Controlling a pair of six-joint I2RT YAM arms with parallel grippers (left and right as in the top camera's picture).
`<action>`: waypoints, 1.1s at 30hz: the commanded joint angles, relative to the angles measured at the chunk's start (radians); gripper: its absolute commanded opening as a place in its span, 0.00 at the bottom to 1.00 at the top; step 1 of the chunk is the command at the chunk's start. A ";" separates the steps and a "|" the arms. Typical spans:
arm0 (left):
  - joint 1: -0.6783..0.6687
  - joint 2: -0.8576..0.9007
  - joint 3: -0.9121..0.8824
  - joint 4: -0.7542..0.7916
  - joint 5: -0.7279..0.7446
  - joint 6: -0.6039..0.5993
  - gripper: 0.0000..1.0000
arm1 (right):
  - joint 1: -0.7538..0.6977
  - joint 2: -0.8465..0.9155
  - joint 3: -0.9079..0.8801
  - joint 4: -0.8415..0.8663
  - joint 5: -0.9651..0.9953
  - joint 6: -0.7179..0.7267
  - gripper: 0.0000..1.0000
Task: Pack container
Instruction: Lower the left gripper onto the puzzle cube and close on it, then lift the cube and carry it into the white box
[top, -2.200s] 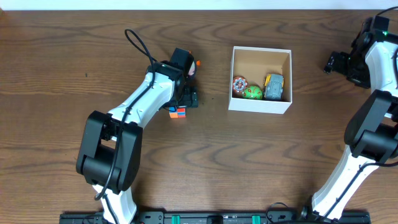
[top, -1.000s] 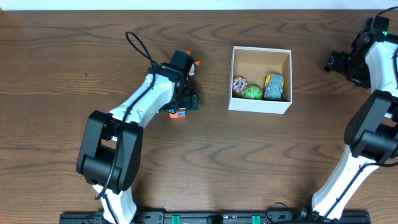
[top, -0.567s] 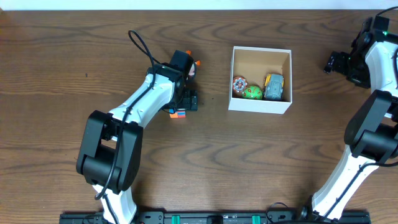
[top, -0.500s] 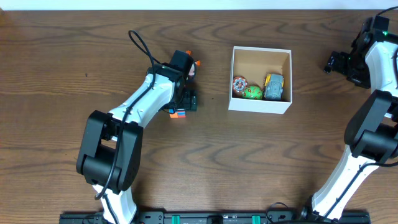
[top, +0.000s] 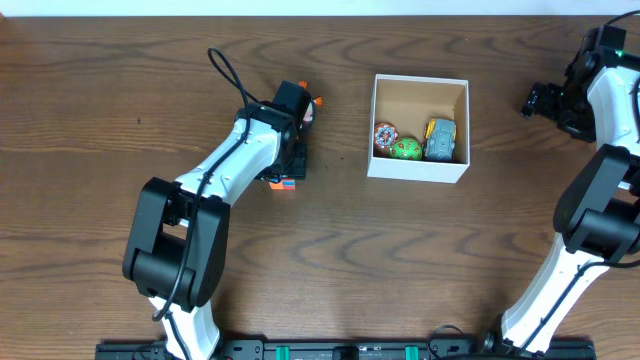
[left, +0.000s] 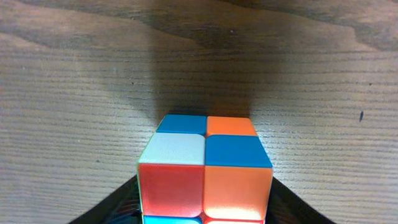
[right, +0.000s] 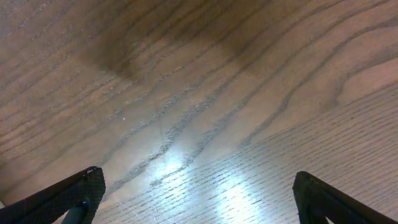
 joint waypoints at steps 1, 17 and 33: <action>0.003 0.001 -0.009 -0.002 -0.011 0.006 0.52 | -0.008 -0.002 -0.003 0.000 0.003 0.010 0.99; -0.003 -0.125 0.128 -0.040 -0.011 0.006 0.53 | -0.008 -0.002 -0.003 0.000 0.003 0.010 0.99; -0.292 -0.210 0.190 0.374 0.014 -0.004 0.61 | -0.008 -0.002 -0.003 0.000 0.003 0.010 0.99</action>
